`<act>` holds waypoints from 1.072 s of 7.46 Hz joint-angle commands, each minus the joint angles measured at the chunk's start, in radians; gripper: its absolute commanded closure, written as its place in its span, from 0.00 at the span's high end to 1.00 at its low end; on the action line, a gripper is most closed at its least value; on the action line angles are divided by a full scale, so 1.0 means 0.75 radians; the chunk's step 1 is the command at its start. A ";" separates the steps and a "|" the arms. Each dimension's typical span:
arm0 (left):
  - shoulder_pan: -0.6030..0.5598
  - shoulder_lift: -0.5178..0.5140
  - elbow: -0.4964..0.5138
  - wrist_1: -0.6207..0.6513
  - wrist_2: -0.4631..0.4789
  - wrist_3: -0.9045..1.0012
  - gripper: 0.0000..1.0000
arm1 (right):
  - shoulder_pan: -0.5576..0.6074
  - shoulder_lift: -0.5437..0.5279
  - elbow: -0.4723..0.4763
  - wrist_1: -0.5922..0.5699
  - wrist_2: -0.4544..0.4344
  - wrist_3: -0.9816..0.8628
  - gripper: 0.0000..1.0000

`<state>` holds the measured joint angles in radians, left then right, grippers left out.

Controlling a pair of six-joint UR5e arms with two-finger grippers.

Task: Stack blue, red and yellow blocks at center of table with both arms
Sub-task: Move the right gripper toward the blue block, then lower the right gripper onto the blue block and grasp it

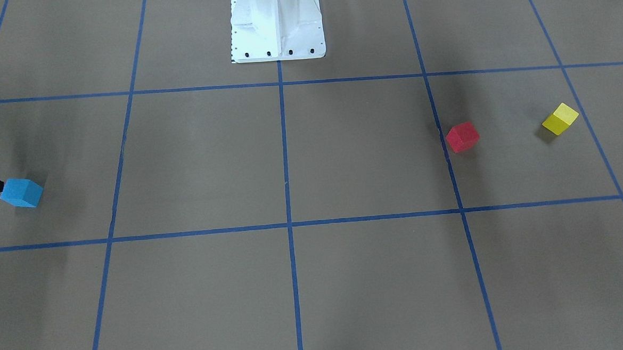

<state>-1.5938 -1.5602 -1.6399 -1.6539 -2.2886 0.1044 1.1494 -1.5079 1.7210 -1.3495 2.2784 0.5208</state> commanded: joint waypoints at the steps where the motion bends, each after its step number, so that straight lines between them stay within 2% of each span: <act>1: 0.000 0.000 0.002 0.000 0.000 0.002 1.00 | -0.117 -0.002 0.000 0.008 -0.033 0.132 0.99; 2: 0.000 0.000 0.000 0.000 0.000 0.002 1.00 | -0.127 -0.006 -0.004 0.004 -0.092 0.126 0.99; 6: 0.002 0.000 0.000 -0.002 0.000 0.002 1.00 | -0.142 -0.039 -0.102 0.008 -0.099 0.042 0.99; 8: 0.002 -0.002 0.000 -0.002 0.000 0.000 1.00 | -0.154 -0.029 -0.108 0.008 -0.095 0.040 0.99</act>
<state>-1.5923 -1.5609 -1.6398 -1.6551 -2.2887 0.1056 1.0403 -1.5323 1.6463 -1.3438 2.2063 0.5530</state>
